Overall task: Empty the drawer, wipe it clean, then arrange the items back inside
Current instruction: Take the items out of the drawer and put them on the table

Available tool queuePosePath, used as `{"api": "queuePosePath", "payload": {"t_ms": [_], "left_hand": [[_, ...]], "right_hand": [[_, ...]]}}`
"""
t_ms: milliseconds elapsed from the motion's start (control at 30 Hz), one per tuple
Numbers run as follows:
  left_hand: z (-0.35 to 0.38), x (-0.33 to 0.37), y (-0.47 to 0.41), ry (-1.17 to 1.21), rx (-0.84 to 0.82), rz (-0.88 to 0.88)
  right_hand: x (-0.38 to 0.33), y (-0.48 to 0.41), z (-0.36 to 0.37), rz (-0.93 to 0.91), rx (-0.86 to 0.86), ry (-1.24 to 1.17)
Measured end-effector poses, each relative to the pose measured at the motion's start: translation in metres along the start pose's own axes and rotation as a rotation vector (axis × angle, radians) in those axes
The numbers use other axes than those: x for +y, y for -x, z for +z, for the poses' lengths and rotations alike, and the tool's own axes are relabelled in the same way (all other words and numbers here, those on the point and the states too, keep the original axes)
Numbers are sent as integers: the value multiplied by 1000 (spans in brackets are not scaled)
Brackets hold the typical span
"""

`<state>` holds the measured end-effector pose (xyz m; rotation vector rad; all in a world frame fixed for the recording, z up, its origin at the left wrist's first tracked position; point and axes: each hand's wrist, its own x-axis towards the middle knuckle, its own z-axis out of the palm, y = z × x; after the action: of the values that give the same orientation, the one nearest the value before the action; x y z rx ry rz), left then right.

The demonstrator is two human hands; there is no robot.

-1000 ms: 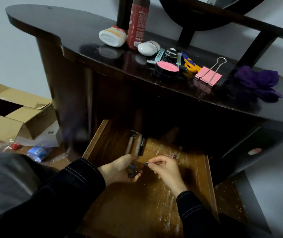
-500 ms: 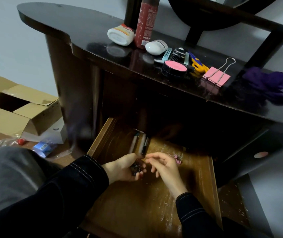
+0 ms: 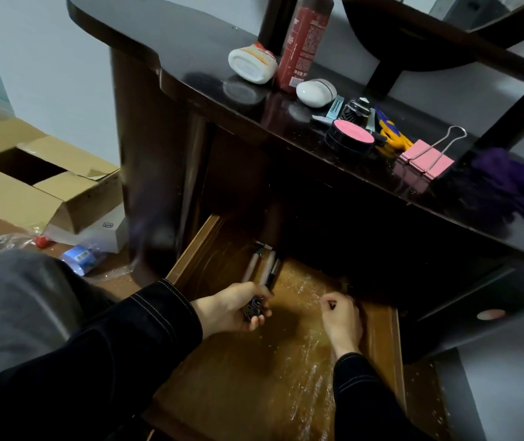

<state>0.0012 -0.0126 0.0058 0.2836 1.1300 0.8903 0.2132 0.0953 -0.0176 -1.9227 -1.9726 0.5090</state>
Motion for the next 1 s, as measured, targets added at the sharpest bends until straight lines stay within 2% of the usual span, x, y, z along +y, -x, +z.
{"api": "queuePosePath", "payload": {"t_ms": [133,300,367,533,733,833,1000], "left_hand": [[-2,-2,-2,-14,11,3],[-2,-2,-2,-1,23,2],[-1,-2,0,20,37,0],[4,-1,1,109,82,-34],[5,-1,1,112,51,-77],[3,0,1,80,31,-61],[2,2,4,62,-33,-48]], "right_hand": [[-2,3,4,-45,-22,-27],[-15,12,-11,-21,-63,-370],[-26,24,-18,-42,-133,-517],[-62,60,-24,-171,-383,-700],[-79,81,-13,-284,-565,-715],[-70,69,-18,-280,-466,-742],[-37,37,-15,-34,-30,-680]]}}
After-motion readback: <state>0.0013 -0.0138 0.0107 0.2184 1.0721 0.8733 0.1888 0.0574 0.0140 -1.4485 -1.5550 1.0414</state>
